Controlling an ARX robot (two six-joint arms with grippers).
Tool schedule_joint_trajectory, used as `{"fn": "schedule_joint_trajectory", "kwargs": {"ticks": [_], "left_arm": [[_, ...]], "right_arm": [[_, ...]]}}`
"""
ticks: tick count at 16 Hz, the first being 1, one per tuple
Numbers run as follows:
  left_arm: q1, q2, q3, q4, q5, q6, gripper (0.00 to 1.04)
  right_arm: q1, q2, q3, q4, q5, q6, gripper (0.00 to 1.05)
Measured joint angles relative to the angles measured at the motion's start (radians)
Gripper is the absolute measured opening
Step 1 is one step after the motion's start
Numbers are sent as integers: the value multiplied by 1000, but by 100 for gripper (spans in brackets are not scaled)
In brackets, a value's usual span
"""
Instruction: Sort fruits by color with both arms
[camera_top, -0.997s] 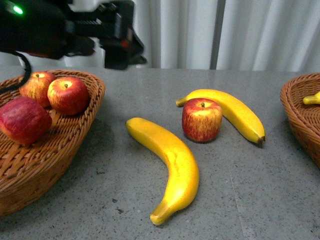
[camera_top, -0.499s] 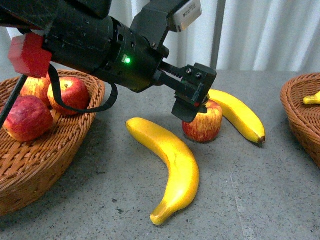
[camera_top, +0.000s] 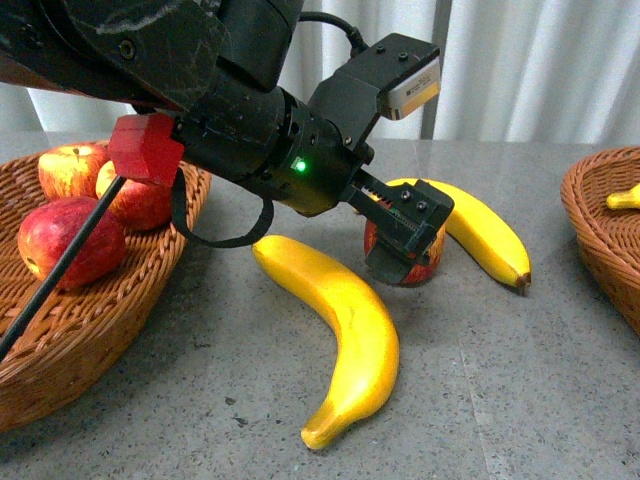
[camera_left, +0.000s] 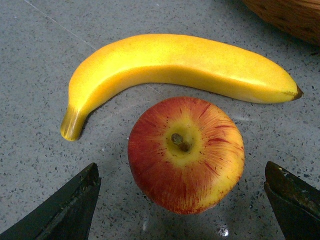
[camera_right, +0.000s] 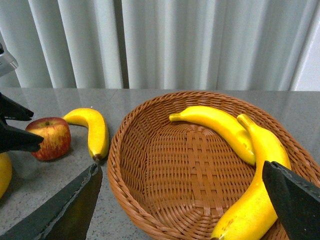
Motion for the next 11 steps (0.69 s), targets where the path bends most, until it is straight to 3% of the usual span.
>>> {"fn": "schedule_joint_trajectory", "kwargs": {"ticks": [9, 11], "left_arm": [[-13, 145, 103, 6, 43, 32, 98], [-14, 148, 111, 19, 42, 34, 79]], "right_arm": [[0, 0, 0, 0, 0, 0, 98], [0, 0, 0, 0, 0, 0, 98]]}}
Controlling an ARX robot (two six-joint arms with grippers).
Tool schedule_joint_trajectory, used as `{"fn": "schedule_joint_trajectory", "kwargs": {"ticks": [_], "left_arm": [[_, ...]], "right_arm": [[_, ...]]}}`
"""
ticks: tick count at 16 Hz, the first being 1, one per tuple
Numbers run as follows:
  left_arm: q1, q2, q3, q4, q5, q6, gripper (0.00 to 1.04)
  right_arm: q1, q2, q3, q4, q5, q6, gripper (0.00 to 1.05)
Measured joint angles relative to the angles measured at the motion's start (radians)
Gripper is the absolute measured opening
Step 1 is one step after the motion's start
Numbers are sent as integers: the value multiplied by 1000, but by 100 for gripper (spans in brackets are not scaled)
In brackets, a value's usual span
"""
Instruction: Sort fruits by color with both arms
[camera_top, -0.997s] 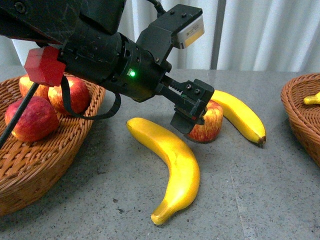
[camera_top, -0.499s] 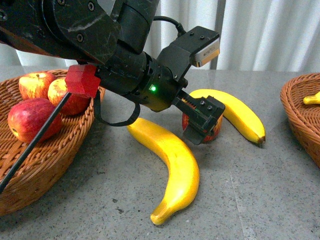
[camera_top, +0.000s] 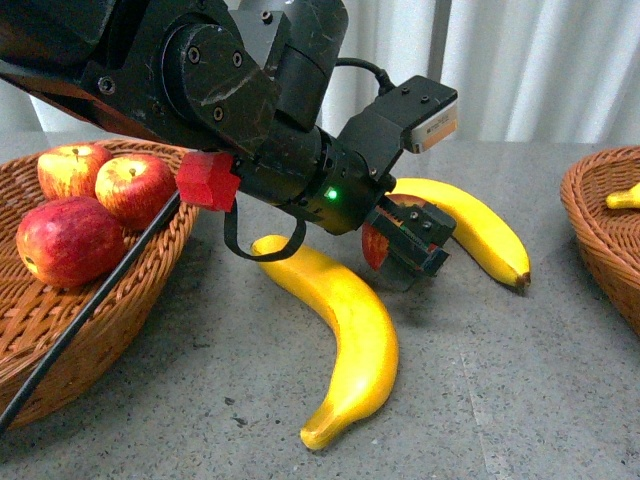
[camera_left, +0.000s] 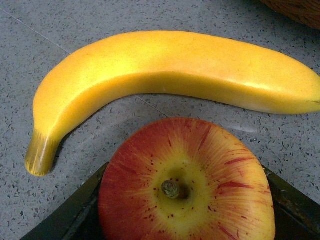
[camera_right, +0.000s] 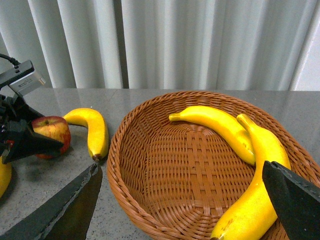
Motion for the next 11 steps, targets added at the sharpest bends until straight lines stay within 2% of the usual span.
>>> {"fn": "schedule_joint_trajectory", "kwargs": {"ticks": [2, 5, 9, 11], "left_arm": [[0, 0, 0, 21, -8, -6, 70], [9, -65, -59, 104, -56, -56, 69], [79, -393, -268, 356, -311, -243, 69], [164, -573, -428, 359, -476, -368, 69]], "right_arm": [[0, 0, 0, 0, 0, 0, 98], [0, 0, 0, 0, 0, 0, 98], [0, 0, 0, 0, 0, 0, 98], [0, 0, 0, 0, 0, 0, 98]]}}
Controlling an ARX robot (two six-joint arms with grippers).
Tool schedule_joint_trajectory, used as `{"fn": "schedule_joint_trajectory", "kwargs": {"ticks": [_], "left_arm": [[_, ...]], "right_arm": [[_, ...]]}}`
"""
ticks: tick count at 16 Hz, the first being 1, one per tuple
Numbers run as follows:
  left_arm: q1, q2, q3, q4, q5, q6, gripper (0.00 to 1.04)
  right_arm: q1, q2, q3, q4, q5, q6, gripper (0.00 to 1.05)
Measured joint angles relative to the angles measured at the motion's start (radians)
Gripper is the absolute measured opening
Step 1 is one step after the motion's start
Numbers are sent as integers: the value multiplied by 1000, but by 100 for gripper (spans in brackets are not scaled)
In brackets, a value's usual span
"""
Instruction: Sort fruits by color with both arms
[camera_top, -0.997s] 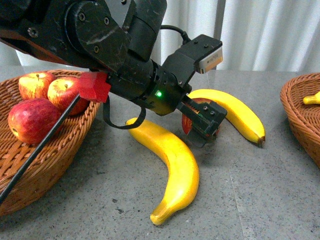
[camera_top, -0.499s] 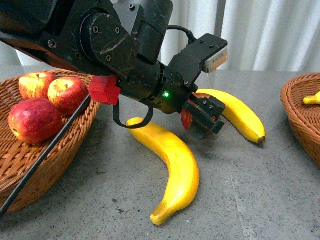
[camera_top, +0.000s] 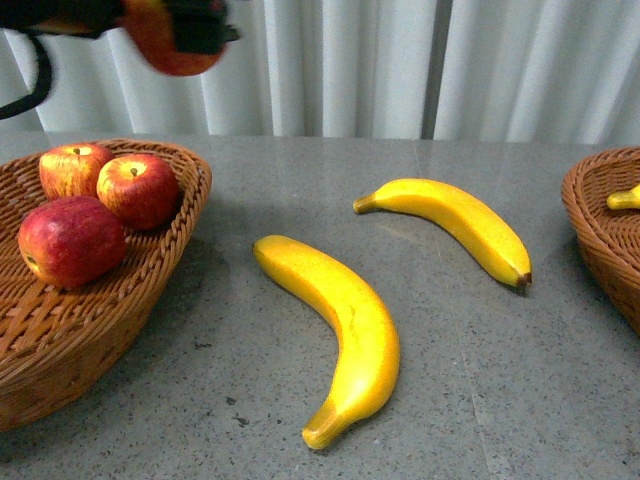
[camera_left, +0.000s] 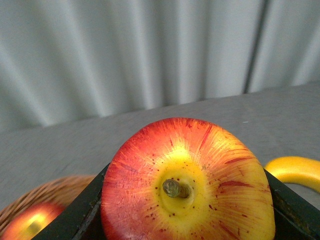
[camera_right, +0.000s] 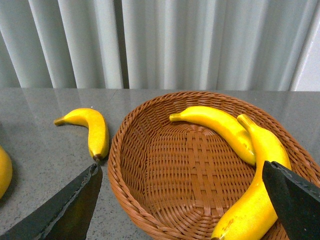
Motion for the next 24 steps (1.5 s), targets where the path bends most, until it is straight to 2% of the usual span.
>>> {"fn": "schedule_joint_trajectory", "kwargs": {"ticks": [1, 3, 5, 7, 8, 10, 11, 15, 17, 18, 19, 21, 24], "left_arm": [[43, -56, -69, -13, -67, -53, 69], [135, -180, -219, -40, -125, -166, 69], [157, -253, -303, -68, -123, -248, 69], [142, -257, -362, -80, -140, -299, 69], [132, -257, -364, -79, -139, -313, 77], [116, -282, -365, -77, -140, -316, 100], [106, -306, -369, -58, -137, -316, 97], [116, -498, -439, -65, -6, -303, 98], [212, -710, -484, -119, 56, -255, 98], [254, -762, -513, -98, 95, -224, 95], [303, -848, -585, -67, 132, -153, 82], [308, -882, -622, -65, 132, -130, 75], [302, -971, -740, -54, 142, -77, 37]], "right_arm": [[0, 0, 0, 0, 0, 0, 98], [0, 0, 0, 0, 0, 0, 98], [0, 0, 0, 0, 0, 0, 98], [0, 0, 0, 0, 0, 0, 98], [0, 0, 0, 0, 0, 0, 98], [0, 0, 0, 0, 0, 0, 98], [0, 0, 0, 0, 0, 0, 98], [0, 0, 0, 0, 0, 0, 98], [0, 0, 0, 0, 0, 0, 98], [0, 0, 0, 0, 0, 0, 98], [0, 0, 0, 0, 0, 0, 98], [0, 0, 0, 0, 0, 0, 98], [0, 0, 0, 0, 0, 0, 98]]}}
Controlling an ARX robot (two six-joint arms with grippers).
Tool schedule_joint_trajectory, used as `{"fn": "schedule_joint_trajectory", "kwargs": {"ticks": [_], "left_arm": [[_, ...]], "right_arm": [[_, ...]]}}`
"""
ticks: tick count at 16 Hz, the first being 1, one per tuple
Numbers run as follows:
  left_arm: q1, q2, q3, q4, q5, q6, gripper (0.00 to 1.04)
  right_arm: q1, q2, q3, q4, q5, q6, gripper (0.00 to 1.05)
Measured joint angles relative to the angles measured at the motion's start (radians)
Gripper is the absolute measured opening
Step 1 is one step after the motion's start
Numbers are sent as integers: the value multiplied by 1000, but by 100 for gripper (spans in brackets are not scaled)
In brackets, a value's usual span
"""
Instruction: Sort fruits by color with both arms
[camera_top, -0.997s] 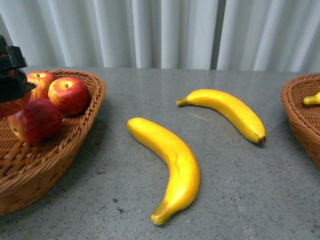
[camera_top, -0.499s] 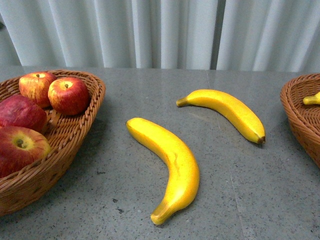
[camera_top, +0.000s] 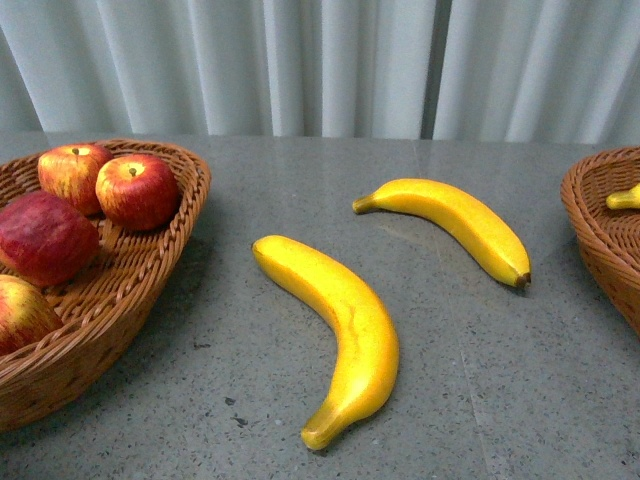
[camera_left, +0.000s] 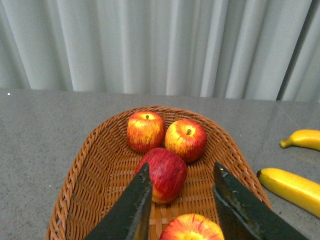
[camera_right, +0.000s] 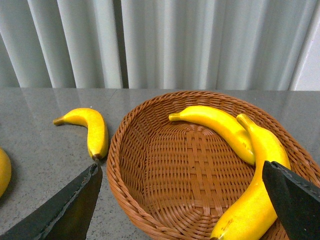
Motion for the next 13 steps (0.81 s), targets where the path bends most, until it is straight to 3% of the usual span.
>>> {"fn": "schedule_joint_trajectory", "kwargs": {"ticks": [1, 2, 5, 13], "left_arm": [[0, -53, -43, -1, 0, 1, 13], [0, -156, -111, -39, 0, 2, 1], [0, -291, -159, -121, 0, 2, 1], [0, -334, -185, -126, 0, 2, 1]], "right_arm": [[0, 0, 0, 0, 0, 0, 98], [0, 0, 0, 0, 0, 0, 98], [0, 0, 0, 0, 0, 0, 98], [0, 0, 0, 0, 0, 0, 98]]}}
